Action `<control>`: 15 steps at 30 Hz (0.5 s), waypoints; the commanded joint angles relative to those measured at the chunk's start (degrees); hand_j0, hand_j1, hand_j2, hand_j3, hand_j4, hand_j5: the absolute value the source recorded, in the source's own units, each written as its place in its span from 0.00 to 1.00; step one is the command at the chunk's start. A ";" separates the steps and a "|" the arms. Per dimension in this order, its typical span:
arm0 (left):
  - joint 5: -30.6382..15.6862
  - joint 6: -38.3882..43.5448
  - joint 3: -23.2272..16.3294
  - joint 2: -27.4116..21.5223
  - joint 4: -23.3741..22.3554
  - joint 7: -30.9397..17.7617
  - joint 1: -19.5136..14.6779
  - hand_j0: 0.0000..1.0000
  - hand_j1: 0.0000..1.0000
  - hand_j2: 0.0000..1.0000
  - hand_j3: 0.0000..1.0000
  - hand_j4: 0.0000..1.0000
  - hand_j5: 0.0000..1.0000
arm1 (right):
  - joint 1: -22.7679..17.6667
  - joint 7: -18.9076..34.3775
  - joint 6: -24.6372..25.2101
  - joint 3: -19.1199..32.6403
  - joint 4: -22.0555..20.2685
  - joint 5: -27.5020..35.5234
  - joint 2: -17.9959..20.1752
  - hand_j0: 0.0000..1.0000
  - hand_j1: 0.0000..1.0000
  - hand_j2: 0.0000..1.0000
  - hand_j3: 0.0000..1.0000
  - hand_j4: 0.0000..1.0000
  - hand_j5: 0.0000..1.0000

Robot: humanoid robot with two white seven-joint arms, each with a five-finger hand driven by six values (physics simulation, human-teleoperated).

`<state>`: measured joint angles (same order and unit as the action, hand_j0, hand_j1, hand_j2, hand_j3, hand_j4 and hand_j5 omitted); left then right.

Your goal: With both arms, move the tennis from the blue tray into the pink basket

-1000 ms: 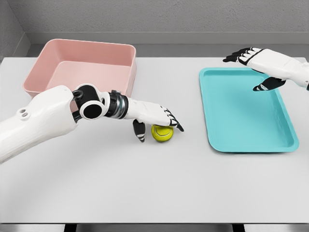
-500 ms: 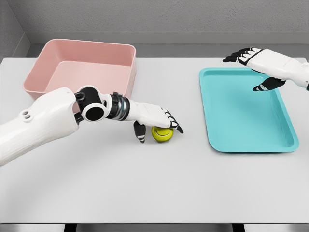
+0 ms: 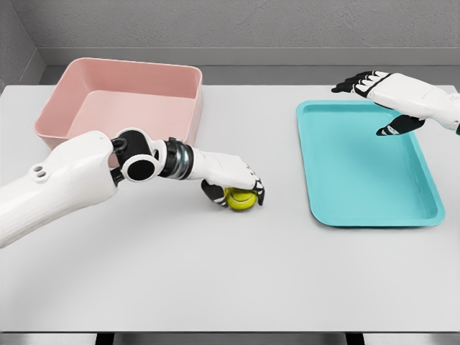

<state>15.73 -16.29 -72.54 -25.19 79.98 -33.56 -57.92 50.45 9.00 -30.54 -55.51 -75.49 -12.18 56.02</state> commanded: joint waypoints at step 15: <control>-0.88 -2.78 3.02 -1.35 0.88 -0.37 -0.26 0.49 0.49 0.49 0.49 0.49 0.49 | 0.00 -0.03 0.05 0.05 -0.01 0.32 -0.03 1.00 1.00 1.00 1.00 1.00 1.00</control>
<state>15.16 -18.40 -70.28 -26.17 80.71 -33.86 -58.27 50.45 9.00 -30.55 -55.53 -75.49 -12.18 55.97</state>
